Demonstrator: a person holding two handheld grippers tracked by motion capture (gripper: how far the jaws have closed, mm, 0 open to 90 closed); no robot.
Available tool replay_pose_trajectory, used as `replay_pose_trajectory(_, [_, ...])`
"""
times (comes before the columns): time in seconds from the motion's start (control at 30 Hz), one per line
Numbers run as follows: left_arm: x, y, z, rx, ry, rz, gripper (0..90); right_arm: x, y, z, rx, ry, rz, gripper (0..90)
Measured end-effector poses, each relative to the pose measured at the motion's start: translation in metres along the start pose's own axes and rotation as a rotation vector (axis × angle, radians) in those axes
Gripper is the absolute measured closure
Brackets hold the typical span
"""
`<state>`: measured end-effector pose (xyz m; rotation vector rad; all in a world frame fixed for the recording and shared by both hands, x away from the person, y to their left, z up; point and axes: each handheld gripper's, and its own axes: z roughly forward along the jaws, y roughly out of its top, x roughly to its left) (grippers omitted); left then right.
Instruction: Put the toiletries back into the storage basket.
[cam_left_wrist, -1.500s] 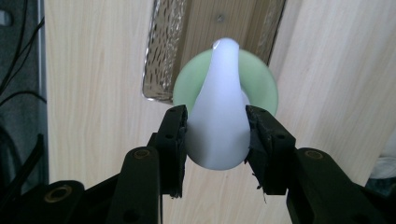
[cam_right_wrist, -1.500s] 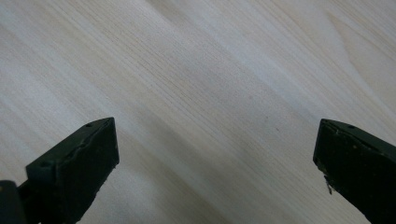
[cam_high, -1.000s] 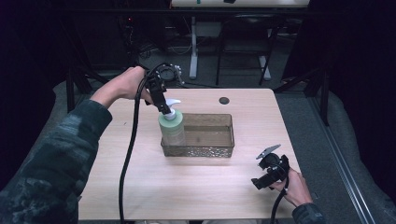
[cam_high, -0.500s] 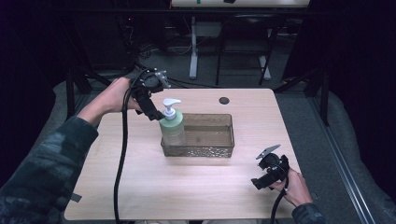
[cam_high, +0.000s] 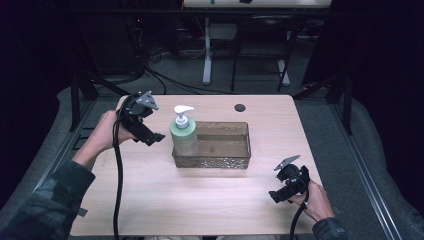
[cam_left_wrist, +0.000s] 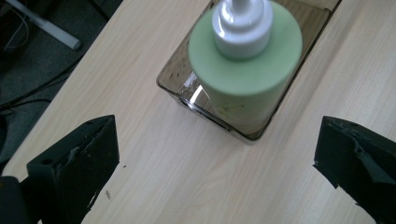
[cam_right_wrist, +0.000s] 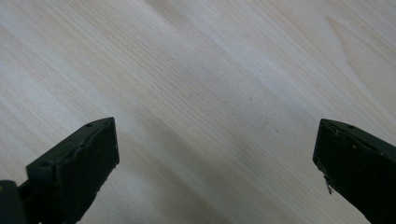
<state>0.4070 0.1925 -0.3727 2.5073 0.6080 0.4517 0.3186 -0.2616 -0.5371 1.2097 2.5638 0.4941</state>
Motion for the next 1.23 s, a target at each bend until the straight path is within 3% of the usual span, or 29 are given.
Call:
replay_pose_trajectory(0.13, [-0.007, -0.02, 0.007, -0.011, -0.001, -0.025, 0.0, 0.0, 0.0, 0.0, 0.003, 0.002, 0.001, 0.0])
replay_pose_trajectory(0.63, [-0.029, -0.089, 0.042, -0.07, 0.004, -0.179, 0.0, 0.0, 0.0, 0.002, 0.001, -0.01, -0.008, 0.0])
replay_pose_trajectory(0.73, [-0.03, -0.095, 0.049, -0.042, -0.006, -0.183, 0.0, 0.001, 0.0, 0.001, -0.003, -0.011, -0.009, 0.0])
replay_pose_trajectory(1.0, [-0.032, -0.107, 0.056, -0.051, -0.004, -0.22, 0.0, 0.001, 0.0, 0.001, -0.006, -0.014, -0.013, 0.0])
replay_pose_trajectory(1.23, [-0.035, -0.116, 0.062, -0.027, -0.03, -0.212, 0.0, 0.0, 0.0, 0.001, -0.01, -0.014, -0.013, 0.0])
